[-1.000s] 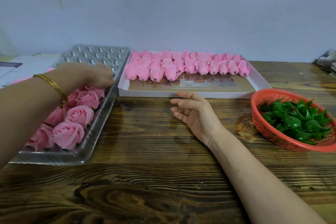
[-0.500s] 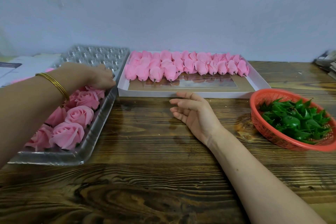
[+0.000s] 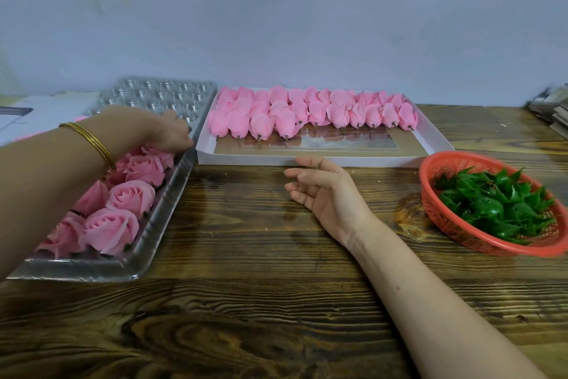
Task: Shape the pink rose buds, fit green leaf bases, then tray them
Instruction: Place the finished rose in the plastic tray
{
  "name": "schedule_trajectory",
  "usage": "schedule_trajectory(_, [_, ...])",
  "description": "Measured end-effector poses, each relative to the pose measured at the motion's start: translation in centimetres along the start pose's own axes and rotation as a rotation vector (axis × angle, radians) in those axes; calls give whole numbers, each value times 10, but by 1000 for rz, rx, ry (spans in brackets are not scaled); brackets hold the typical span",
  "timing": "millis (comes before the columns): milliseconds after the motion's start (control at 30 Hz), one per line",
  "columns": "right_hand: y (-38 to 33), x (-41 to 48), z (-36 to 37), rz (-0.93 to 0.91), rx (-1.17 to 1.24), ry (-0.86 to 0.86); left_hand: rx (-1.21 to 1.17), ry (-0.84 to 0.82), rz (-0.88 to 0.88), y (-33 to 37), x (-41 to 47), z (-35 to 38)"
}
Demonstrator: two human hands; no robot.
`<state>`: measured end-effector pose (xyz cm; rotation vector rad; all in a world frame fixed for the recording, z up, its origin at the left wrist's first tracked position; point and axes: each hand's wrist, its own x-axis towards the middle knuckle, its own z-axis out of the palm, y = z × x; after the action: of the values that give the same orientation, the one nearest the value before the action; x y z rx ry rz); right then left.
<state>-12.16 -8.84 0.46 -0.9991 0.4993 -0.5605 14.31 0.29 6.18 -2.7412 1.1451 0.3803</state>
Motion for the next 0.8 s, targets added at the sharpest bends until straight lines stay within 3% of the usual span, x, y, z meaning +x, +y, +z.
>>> schedule_trajectory(167, [0,0,0,-1,-6,-1,181,-48,62,-3,11,1])
schedule_trajectory(433, [0,0,-1,2,-3,-9,88,-31,90,-1,0,-10])
schedule_trajectory(800, [-1,-1,-1,1,1,-10,229,18,141,-3,2,-12])
